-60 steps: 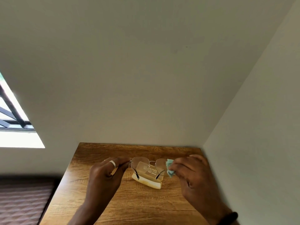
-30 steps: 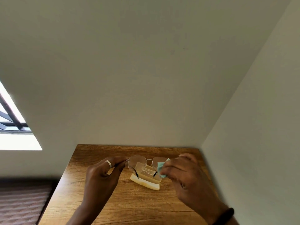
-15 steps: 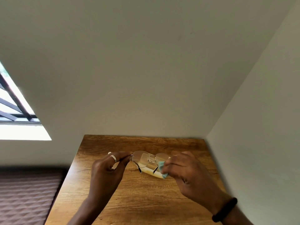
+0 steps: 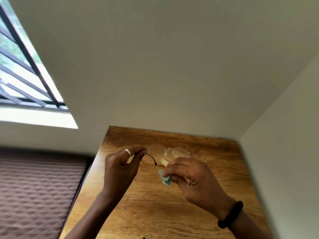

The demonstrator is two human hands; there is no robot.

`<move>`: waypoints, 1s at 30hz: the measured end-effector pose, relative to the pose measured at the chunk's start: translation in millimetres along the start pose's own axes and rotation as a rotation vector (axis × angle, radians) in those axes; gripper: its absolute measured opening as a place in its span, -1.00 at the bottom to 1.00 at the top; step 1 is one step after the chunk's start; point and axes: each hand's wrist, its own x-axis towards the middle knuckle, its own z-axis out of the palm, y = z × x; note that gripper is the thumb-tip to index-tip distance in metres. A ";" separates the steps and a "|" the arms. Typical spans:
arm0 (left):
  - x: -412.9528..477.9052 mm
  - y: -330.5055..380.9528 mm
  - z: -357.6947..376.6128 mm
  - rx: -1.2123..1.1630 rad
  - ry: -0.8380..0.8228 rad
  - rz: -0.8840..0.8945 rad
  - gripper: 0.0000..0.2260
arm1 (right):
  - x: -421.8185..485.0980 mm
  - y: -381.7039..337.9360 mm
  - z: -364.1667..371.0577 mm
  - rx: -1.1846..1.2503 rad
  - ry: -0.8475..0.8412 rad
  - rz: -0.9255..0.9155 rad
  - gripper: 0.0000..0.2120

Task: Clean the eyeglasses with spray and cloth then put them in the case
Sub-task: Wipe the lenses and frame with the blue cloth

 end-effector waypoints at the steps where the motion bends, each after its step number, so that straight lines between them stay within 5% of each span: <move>1: -0.6 -3.5 -4.7 0.010 0.018 -0.014 -0.86 | -1.4 -1.8 8.2 0.061 -0.028 0.025 -0.75; 12: 1.1 -8.9 -30.2 0.024 0.100 -0.039 -0.88 | 21.2 70.7 193.3 0.064 -0.147 0.536 -0.89; 30: -4.6 -20.0 -54.4 0.025 0.117 -0.071 -0.87 | 38.0 75.2 261.3 -0.124 -0.183 0.350 -0.81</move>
